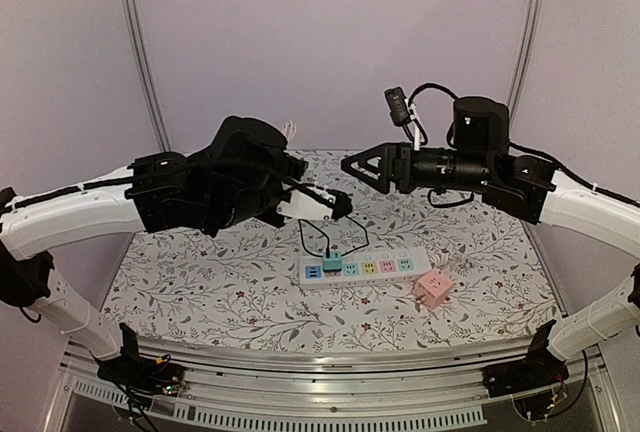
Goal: Insert the plug
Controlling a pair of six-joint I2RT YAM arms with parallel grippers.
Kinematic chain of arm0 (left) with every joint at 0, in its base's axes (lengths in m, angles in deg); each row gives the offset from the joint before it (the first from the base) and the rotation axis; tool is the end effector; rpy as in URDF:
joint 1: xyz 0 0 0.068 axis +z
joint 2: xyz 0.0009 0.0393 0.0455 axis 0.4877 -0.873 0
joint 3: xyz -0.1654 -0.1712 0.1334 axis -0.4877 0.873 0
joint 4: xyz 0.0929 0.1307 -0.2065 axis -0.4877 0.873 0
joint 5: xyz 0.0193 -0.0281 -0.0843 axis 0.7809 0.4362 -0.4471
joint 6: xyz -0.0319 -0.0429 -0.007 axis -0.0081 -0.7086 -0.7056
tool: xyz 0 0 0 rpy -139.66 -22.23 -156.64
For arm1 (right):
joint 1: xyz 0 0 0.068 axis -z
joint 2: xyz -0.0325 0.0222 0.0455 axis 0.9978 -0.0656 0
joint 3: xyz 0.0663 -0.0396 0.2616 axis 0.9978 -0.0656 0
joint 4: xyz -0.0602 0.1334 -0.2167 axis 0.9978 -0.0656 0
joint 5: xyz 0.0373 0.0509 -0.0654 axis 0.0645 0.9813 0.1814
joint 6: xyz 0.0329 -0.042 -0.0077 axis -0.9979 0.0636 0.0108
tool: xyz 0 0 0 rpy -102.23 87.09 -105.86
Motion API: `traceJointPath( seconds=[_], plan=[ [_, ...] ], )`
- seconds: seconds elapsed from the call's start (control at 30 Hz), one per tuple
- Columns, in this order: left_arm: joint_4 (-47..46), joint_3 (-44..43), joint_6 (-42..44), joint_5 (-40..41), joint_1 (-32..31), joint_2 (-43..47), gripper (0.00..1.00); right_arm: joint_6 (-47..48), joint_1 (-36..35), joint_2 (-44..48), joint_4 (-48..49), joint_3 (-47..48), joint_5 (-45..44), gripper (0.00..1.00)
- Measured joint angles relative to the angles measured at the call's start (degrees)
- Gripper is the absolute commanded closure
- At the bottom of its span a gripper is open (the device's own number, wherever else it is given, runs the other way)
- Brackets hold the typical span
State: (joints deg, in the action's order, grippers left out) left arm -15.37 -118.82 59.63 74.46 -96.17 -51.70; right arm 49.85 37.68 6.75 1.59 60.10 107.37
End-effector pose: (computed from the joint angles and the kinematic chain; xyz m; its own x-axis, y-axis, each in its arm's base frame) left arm 0.1426 -0.2816 0.3707 0.4139 0.9100 -0.0249 0.4190 -0.1662 0.8926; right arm 0.1970 0.2398 0.3819 -0.5264 0.0528 -0.8486 -0.7575 0.4240 0.4964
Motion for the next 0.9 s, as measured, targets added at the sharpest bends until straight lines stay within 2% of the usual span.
traceJointPath(
  seconds=[0.17, 0.3, 0.57, 0.77, 0.9],
  plan=[
    [-6.8, -1.9, 1.7, 0.2, -0.5, -4.1, 1.0, -3.9, -1.3, -0.4, 6.1, -4.6, 2.1, 0.28],
    [-3.1, -6.6, -2.2, -0.3, -2.1, -7.2, 1.0, -6.7, -1.1, -2.1, 11.8, -5.4, 1.9, 0.29],
    [6.5, -18.7, -17.4, -1.4, -3.1, -11.3, 1.0, -10.4, -3.1, -5.9, 19.7, -6.3, 3.4, 0.33],
    [10.1, -20.7, -22.8, -3.3, -3.1, -12.0, 1.0, -11.4, -3.3, -5.8, 21.3, -7.0, 3.4, 0.51],
    [10.3, -20.4, -23.6, -3.3, -3.1, -12.0, 1.0, -12.0, -3.6, -5.8, 22.1, -7.1, 2.8, 0.77]
  ],
)
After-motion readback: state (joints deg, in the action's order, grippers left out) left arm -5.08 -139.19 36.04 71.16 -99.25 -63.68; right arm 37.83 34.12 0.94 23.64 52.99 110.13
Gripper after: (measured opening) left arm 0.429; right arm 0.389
